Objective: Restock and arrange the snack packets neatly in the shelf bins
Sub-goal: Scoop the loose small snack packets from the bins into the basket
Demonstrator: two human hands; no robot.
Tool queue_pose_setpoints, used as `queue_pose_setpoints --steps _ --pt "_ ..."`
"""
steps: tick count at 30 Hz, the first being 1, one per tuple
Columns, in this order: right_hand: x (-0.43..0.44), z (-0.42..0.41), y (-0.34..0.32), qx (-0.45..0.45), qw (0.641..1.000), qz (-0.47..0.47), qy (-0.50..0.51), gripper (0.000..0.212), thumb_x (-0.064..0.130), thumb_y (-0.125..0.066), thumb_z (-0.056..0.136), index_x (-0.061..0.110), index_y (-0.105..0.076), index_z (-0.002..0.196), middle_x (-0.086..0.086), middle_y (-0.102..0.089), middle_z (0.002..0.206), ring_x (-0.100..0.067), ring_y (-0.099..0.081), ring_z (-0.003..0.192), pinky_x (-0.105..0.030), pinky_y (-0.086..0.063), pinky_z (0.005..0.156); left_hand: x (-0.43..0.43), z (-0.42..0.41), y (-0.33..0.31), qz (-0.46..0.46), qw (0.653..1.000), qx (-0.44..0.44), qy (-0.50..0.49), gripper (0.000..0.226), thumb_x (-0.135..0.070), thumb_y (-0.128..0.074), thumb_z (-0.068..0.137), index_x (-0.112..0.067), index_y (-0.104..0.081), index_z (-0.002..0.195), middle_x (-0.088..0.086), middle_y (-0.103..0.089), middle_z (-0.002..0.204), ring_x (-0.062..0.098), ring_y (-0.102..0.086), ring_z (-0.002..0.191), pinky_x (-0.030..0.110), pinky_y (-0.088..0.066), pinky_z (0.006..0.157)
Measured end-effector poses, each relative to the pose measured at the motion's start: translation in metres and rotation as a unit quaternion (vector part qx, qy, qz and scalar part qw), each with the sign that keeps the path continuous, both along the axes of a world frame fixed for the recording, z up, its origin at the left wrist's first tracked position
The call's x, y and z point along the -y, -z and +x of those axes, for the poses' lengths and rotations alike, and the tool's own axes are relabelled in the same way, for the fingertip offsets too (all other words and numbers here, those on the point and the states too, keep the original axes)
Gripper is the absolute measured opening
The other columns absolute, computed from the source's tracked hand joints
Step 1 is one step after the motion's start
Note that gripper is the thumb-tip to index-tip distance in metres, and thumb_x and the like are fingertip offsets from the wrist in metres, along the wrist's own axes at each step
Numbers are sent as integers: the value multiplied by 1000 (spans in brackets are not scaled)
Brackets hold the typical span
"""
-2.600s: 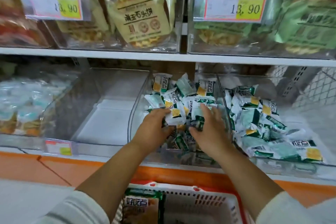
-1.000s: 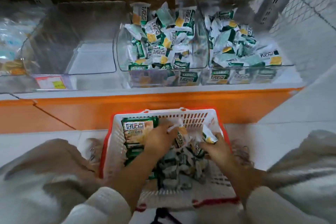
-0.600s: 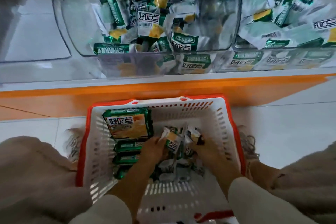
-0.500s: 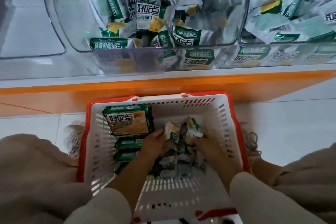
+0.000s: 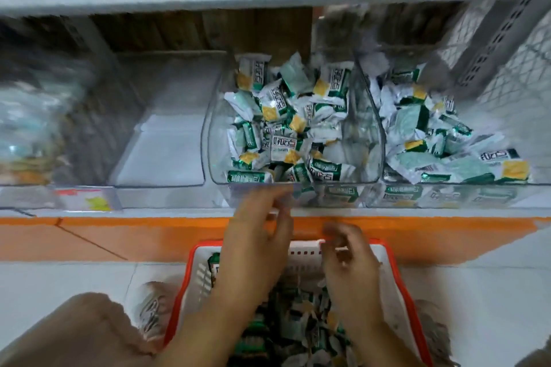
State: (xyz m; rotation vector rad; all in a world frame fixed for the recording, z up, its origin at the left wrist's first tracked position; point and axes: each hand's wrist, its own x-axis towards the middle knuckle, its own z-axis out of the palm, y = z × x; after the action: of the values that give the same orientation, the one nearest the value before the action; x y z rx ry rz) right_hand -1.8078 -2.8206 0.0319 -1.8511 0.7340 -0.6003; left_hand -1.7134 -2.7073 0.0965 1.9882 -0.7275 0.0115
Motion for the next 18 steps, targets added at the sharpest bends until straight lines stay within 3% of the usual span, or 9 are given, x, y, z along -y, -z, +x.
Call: queue_pose_setpoints --steps 3,5,7,8,11,15,18 --pt "-6 14 -75 114 993 -17 -39 19 17 -57 93 34 -62 99 20 -60 96 0 -60 86 -10 -45 68 -5 36 -47 -25 994 100 -36 28 -13 -62 94 -27 -62 118 -15 -56 106 2 -58 96 16 -50 78" --pt "6 33 -106 130 988 -23 -76 19 15 -57 95 32 -61 100 20 -57 95 2 -59 83 -6 -44 65 -2 65 -65 13 990 134 -31 35 -14 -63 93 -25 -59 126 -11 -54 115 6 -56 106 21 -51 87" --pt "28 65 -119 83 989 -37 -113 23 17 -57 95 38 -58 106 18 -53 107 5 -57 89 -7 -45 69 8 93 -72 79 987 140 -10 45 -14 -63 93 -22 -53 136 -3 -51 134 13 -50 122 22 -41 100" --pt "42 82 -120 46 990 -63 -118 28 22 -58 95 42 -54 113 14 -49 120 6 -55 99 -10 -47 79 13 107 -73 111 986 127 -6 50 -15 -64 93 -21 -49 140 -1 -46 143 14 -44 130 20 -34 105" --pt "80 129 -115 -66 985 -120 -103 58 34 -60 93 41 -32 143 6 -23 151 -17 -38 132 -35 -38 106 30 141 -69 194 975 105 -8 65 -17 -66 92 -20 -36 150 4 -30 157 22 -30 144 29 -25 116" --pt "113 178 -95 -157 965 -197 -74 86 45 -65 87 43 -8 151 -2 3 162 -31 -11 147 -48 -26 116 56 171 -64 268 958 103 13 78 -13 -70 87 -22 -29 152 8 -23 160 30 -29 144 40 -33 116" --pt "120 208 -86 -213 943 -254 -41 98 60 -61 83 33 1 154 -15 -6 160 -39 -19 143 -47 -28 114 67 189 -62 353 928 113 21 81 -10 -72 85 -20 -28 152 12 -31 155 34 -40 136 42 -40 111"
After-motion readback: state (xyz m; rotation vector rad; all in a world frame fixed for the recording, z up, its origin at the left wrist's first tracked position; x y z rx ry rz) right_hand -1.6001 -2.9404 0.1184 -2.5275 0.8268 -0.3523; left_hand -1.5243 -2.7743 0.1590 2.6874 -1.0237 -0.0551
